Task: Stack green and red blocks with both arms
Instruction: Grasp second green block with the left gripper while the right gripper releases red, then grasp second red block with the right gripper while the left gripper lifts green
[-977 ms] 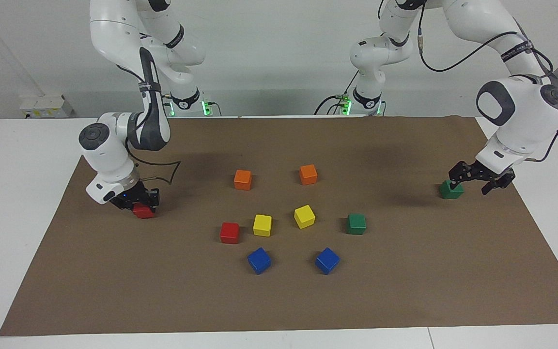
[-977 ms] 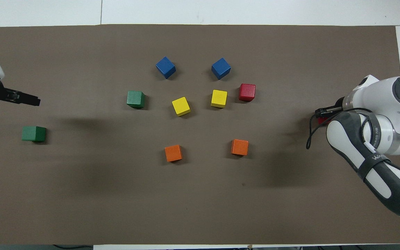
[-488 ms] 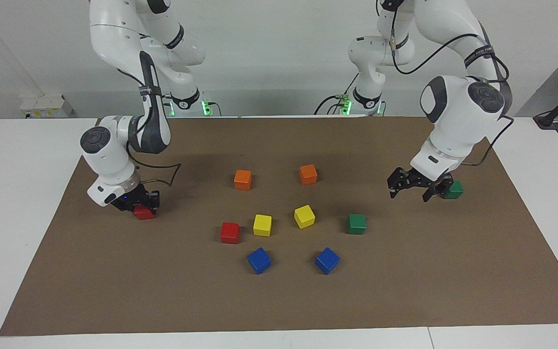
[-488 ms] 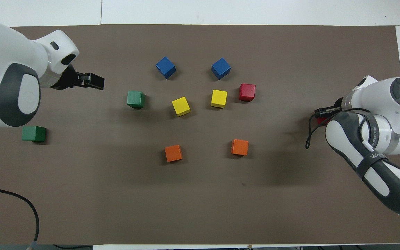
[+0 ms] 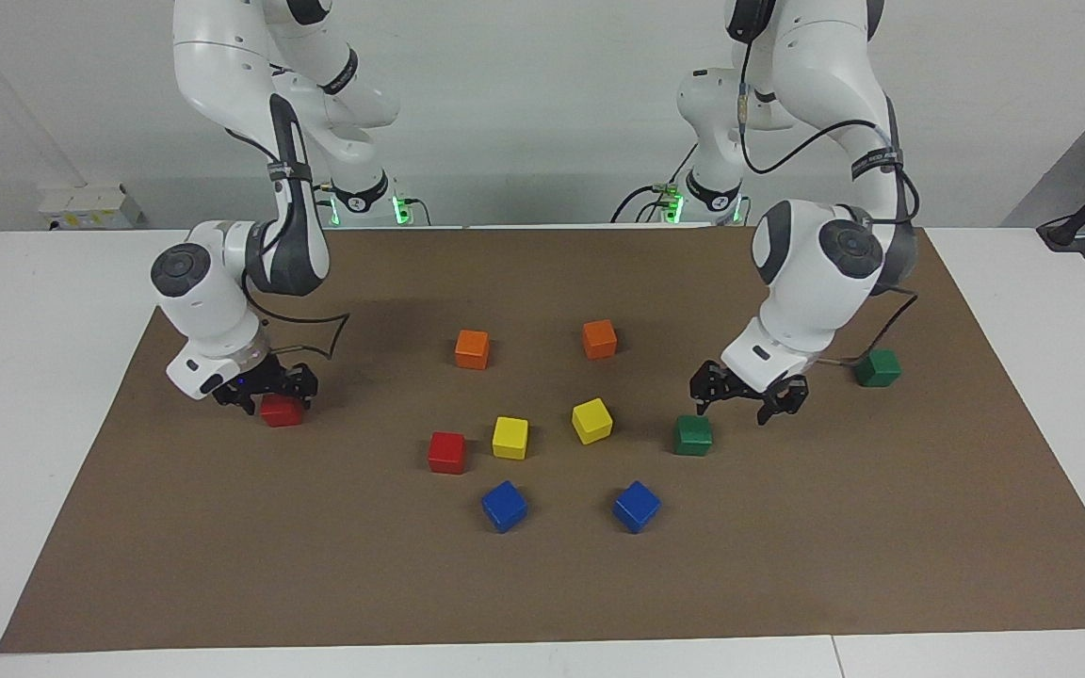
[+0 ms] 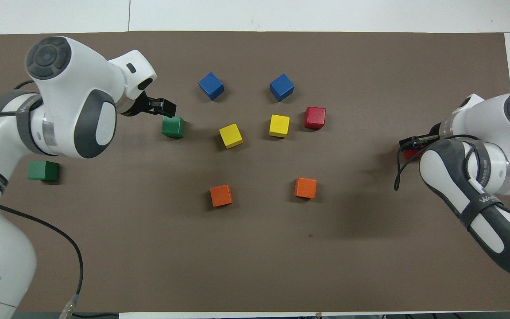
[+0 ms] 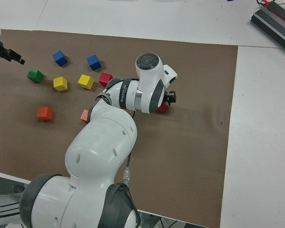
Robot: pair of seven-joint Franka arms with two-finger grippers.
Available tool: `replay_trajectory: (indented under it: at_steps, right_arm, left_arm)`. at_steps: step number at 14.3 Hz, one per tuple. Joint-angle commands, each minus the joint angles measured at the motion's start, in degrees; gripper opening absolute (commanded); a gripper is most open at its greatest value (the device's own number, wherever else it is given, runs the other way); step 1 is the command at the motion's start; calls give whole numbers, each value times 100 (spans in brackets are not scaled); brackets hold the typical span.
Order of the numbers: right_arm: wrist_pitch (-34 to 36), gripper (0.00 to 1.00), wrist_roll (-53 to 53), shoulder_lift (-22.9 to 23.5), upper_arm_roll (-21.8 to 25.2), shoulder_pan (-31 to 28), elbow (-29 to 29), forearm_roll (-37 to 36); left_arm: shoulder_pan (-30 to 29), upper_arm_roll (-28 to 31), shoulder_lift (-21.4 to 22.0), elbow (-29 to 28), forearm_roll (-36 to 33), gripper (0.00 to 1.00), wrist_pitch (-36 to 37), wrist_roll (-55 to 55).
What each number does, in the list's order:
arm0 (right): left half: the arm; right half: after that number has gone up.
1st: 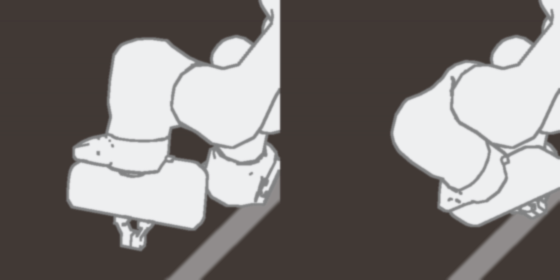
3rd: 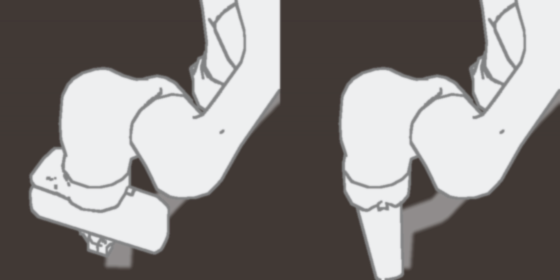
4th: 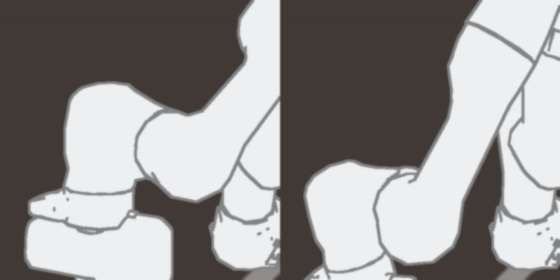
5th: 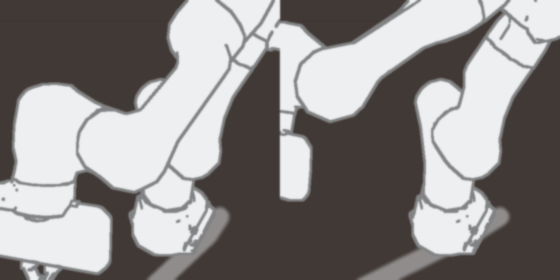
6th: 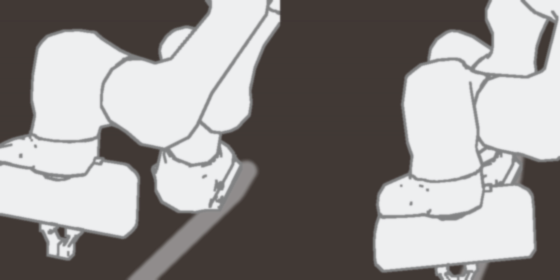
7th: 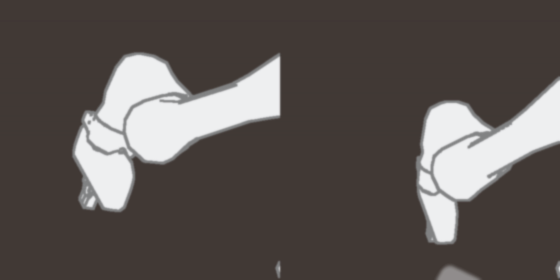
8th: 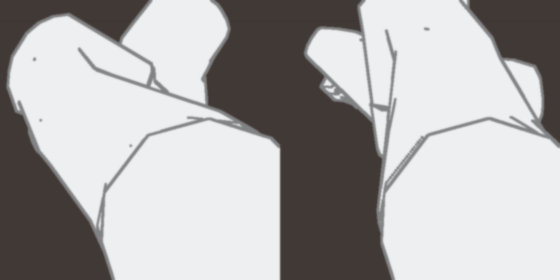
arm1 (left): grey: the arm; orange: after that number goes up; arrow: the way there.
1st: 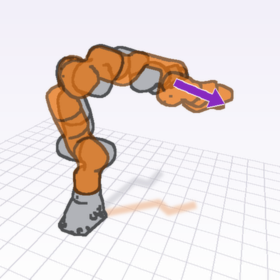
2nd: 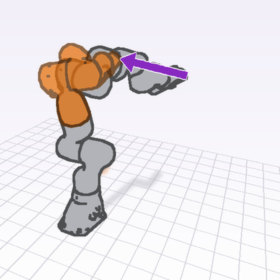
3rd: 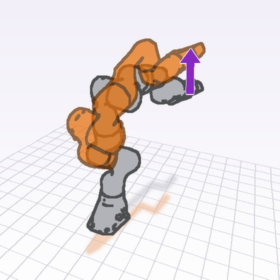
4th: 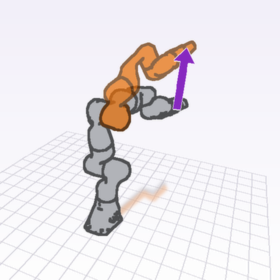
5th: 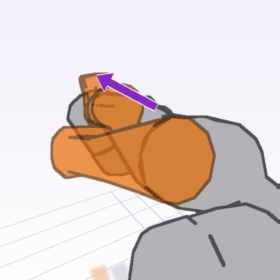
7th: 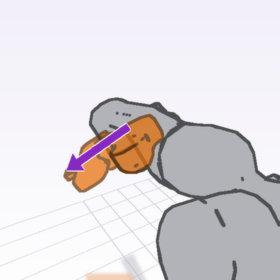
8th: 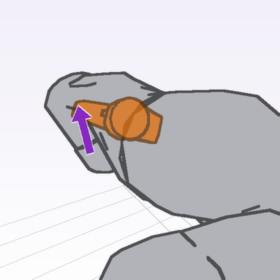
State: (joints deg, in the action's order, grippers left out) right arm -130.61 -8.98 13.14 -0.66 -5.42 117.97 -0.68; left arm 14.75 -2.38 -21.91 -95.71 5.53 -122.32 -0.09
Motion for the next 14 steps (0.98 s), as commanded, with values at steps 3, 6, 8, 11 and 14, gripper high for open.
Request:
replay_trajectory:
  at_steps: [3,6,8,11,14]
  right_arm:
    - [1851,100,-95,-418,-30,6,-1158,15]
    - [2268,100,745,-295,-83,277,-1898,6]
    - [2276,100,1396,-128,-83,654,-2267,-11]
    - [2251,98,1986,178,-74,1218,-2664,-29]
    - [2277,95,2899,793,-74,1806,-3331,-116]
  left_arm:
    - [229,97,-322,88,-439,100,-169,-79]
    - [256,106,-464,-139,-536,100,-590,-105]
    - [282,106,-411,-508,-544,100,-924,-140]
    - [282,97,-402,-642,-536,100,-1022,-175]
    - [291,97,-393,-756,-536,83,-1250,-438]
